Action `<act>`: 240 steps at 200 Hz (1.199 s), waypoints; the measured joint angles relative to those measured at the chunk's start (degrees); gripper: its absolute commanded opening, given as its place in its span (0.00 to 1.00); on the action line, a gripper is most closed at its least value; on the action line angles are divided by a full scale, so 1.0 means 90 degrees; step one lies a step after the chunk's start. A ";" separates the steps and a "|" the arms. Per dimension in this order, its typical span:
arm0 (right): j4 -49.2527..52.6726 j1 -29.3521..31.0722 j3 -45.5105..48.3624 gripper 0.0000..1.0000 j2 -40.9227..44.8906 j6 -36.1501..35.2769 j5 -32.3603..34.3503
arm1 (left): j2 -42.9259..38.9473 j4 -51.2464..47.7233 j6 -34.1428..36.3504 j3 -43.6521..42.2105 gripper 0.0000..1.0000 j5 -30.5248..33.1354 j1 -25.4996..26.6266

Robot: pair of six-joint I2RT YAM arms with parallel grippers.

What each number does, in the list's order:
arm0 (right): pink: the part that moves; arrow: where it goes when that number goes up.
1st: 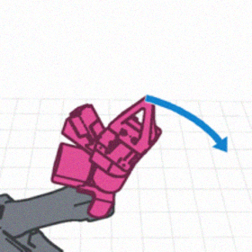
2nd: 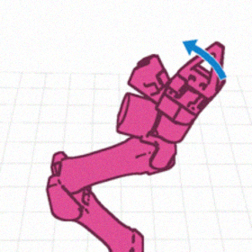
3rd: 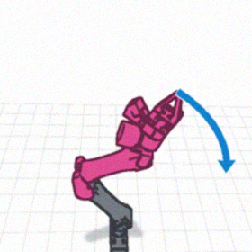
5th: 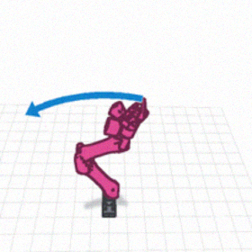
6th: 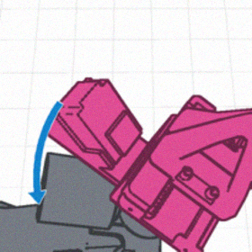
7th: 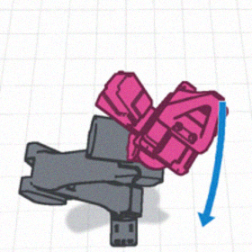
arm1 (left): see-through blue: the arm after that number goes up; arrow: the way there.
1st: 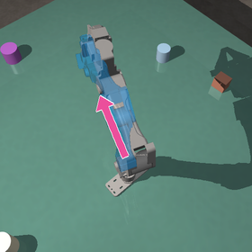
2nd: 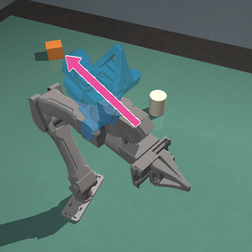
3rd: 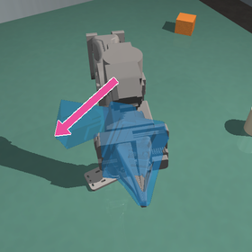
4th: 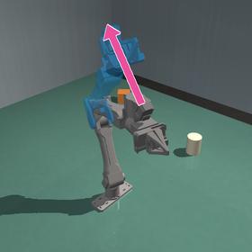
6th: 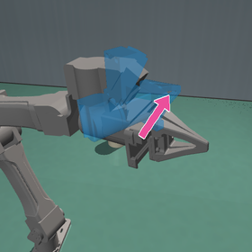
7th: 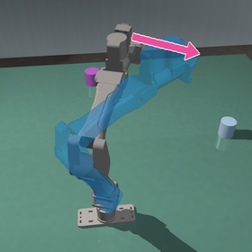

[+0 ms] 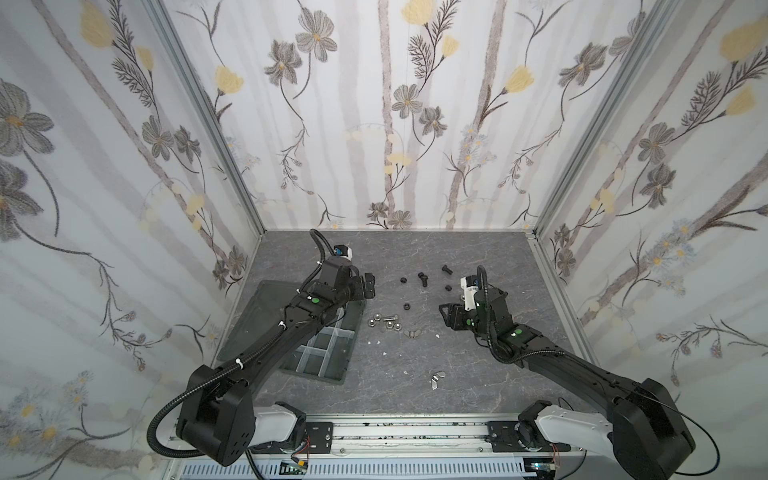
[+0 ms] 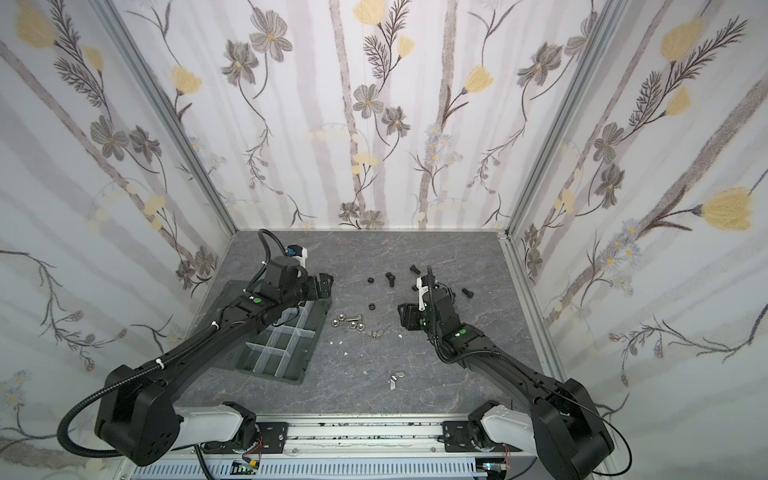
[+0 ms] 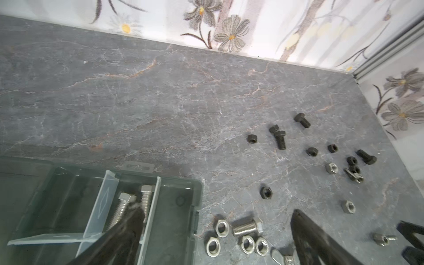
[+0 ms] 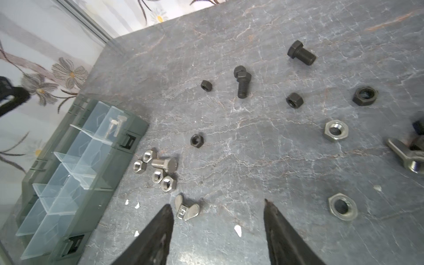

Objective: Sort the screws and nuts into containers
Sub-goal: 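Raise the left gripper from the box while the right gripper hovers over parts, then lower the right gripper onto a silver bolt beside the box and close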

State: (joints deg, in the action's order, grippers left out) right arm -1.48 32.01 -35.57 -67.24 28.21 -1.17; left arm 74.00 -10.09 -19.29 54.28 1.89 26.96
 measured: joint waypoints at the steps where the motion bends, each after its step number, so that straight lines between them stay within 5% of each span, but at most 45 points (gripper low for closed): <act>1: 0.0000 0.0000 0.0000 0.63 0.0000 0.0000 0.0000 | -0.0012 -0.0002 0.0000 -0.0007 1.00 0.0000 0.0007; 53: 0.0729 0.0117 -0.0595 0.57 -0.0474 -0.0364 -0.0066 | -0.1100 -0.0163 -0.0041 -0.0238 1.00 0.0034 0.0124; 114: 0.1158 0.0925 -0.2050 0.73 -0.1965 -0.0665 0.0068 | -0.2263 -0.0532 0.0032 -0.0240 1.00 0.0177 0.0129; 180: 0.1173 0.2042 -0.3351 0.73 -0.3910 -0.0182 0.0850 | -0.3099 -0.0874 0.0119 -0.0296 1.00 0.0406 -0.0002; 240: 0.1367 0.2297 -0.4228 0.75 -0.4838 0.0085 0.1324 | -0.3643 -0.0954 0.0138 -0.0755 1.00 0.0551 -0.0080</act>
State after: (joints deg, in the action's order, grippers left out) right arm 10.83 52.69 -73.63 -110.78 28.97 10.74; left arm 41.21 -18.68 -18.04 47.48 6.85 26.24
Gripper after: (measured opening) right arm 0.745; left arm 0.998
